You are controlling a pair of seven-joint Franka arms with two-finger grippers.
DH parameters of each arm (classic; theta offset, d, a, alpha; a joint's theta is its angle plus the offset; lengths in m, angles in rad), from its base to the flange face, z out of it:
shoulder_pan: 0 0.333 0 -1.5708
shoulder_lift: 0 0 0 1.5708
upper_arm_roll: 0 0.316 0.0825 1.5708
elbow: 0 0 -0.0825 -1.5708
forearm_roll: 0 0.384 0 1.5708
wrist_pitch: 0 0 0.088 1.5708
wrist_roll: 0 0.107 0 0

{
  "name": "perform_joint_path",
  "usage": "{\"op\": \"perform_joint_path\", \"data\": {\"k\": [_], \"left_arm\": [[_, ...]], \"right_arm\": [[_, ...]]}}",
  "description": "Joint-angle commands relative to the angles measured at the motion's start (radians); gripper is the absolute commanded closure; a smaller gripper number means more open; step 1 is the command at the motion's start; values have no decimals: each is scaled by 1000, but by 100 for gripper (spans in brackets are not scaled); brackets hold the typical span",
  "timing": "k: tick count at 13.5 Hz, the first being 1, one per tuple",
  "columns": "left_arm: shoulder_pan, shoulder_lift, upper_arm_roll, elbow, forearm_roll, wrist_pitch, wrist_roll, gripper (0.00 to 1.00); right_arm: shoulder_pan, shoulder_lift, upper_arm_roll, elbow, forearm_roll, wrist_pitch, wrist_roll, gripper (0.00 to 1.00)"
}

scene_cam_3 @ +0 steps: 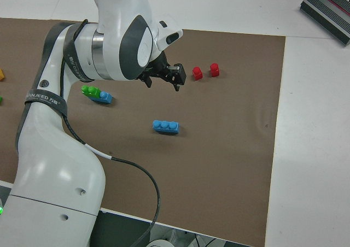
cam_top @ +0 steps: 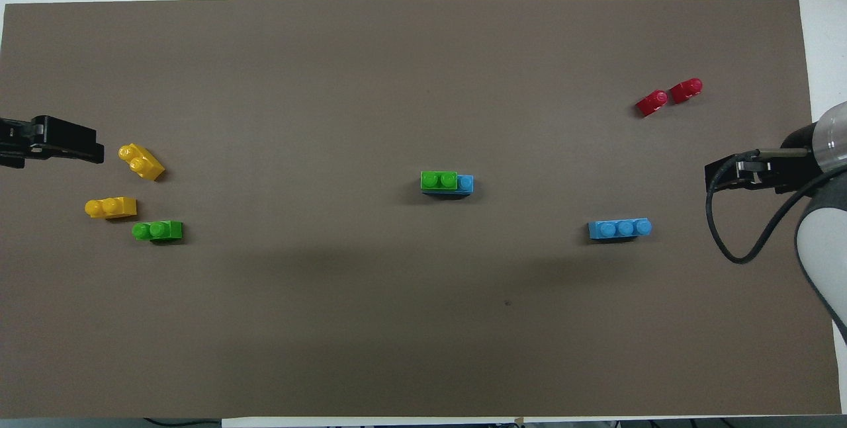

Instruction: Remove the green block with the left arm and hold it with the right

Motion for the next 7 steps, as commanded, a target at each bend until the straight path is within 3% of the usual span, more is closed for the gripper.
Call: {"op": "perform_joint_path", "data": {"k": [1, 7], "left_arm": [[11, -33, -5, -40, -12, 25, 16, 0], [13, -33, -6, -40, -12, 23, 17, 0]], "right_arm": [[-4, -31, 6, -38, -1, 24, 16, 10], [-3, -35, 6, -52, 1, 35, 33, 11]]}}
